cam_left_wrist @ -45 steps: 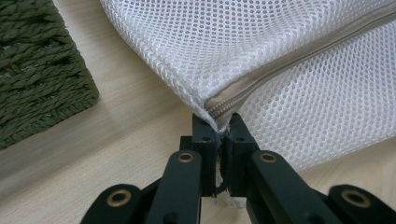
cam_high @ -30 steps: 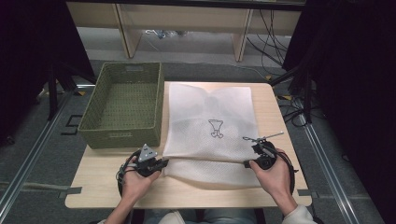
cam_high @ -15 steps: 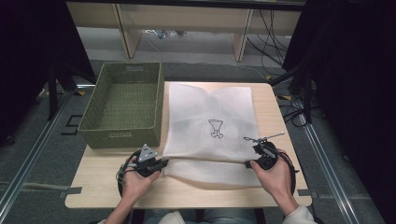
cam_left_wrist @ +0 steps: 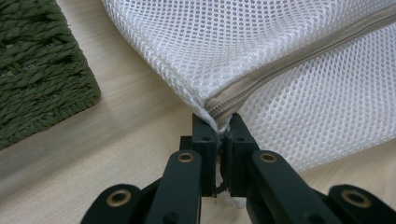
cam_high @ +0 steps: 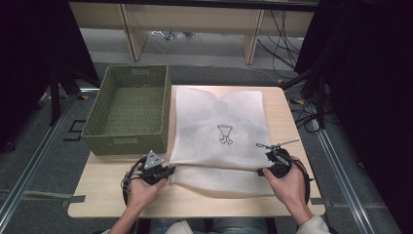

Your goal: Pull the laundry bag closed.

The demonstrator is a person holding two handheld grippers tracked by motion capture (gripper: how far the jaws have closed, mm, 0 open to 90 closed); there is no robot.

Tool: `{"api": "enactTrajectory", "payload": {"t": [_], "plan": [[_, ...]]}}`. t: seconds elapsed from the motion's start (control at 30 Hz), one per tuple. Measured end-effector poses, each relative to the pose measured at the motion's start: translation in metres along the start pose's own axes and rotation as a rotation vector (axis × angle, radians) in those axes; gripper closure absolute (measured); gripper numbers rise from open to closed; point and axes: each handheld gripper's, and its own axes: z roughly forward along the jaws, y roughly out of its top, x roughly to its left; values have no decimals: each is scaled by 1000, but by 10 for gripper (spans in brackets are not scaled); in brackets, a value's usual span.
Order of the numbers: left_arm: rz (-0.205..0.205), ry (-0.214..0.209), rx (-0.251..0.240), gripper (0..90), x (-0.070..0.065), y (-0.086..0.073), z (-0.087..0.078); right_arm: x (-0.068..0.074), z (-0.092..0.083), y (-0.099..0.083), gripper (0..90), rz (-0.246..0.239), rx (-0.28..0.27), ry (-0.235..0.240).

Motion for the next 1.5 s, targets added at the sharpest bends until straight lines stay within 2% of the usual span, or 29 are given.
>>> {"api": "enactTrajectory", "payload": {"t": [0.1, 0.13, 0.23, 0.27, 0.3, 0.37, 0.43, 0.47, 0.53, 0.6, 0.63, 0.83, 0.93, 1.0, 1.03, 1.13, 1.37, 1.4, 1.5], "plan": [[-13, -1, -15, 845, -1, 0, 1, -2, 0, -1, 884, -13, 0, -6], [1, 0, 0, 845, 0, 0, 0, -1, 0, 0, 884, -5, -3, -1], [-11, -1, -13, 845, -1, 0, 1, -2, 1, -1, 884, -10, 1, -6], [2, 0, -1, 845, 0, 0, 0, -2, 1, -1, 884, -9, 2, -6], [-15, -3, -15, 845, -1, 0, 1, -2, 1, -1, 884, -10, 3, -4], [-11, 0, -12, 845, -1, 0, 1, 0, 0, -2, 883, 5, -8, -3], [5, 3, 3, 845, 1, 0, -1, 1, 0, -2, 884, 14, 14, -13], [3, 5, 4, 845, 1, 0, 0, 1, -1, -1, 883, 43, 16, -10], [4, 5, 2, 845, 0, 0, 0, -3, -1, -2, 884, 13, 14, -11], [9, 6, 7, 845, 1, 0, -1, -4, -2, -2, 883, 12, 34, -4], [5, 5, 3, 844, 0, 0, 0, -3, -1, -3, 883, 12, 18, -10], [5, 5, 5, 845, 0, 0, 0, -2, -1, -3, 883, 37, 16, 1], [11, 7, 9, 845, 1, 0, -1, -3, -1, -3, 884, 35, 16, 2], [9, 8, 8, 845, 1, 0, -1, -2, 0, -3, 884, 40, 23, -20], [8, 7, 8, 845, 1, 0, -1, -5, -1, -3, 884, 24, 20, -15], [11, 8, 9, 845, 1, 0, 0, -5, 0, -4, 883, 35, 20, -3], [7, 7, 9, 845, 1, 0, 0, -7, 0, -4, 884, 21, 19, -15], [10, 8, 8, 845, 1, 0, 0, -7, -1, -4, 883, 40, 18, -3], [11, 7, 10, 845, 1, 0, 0, -7, -1, -4, 883, 40, 20, -17]]}}
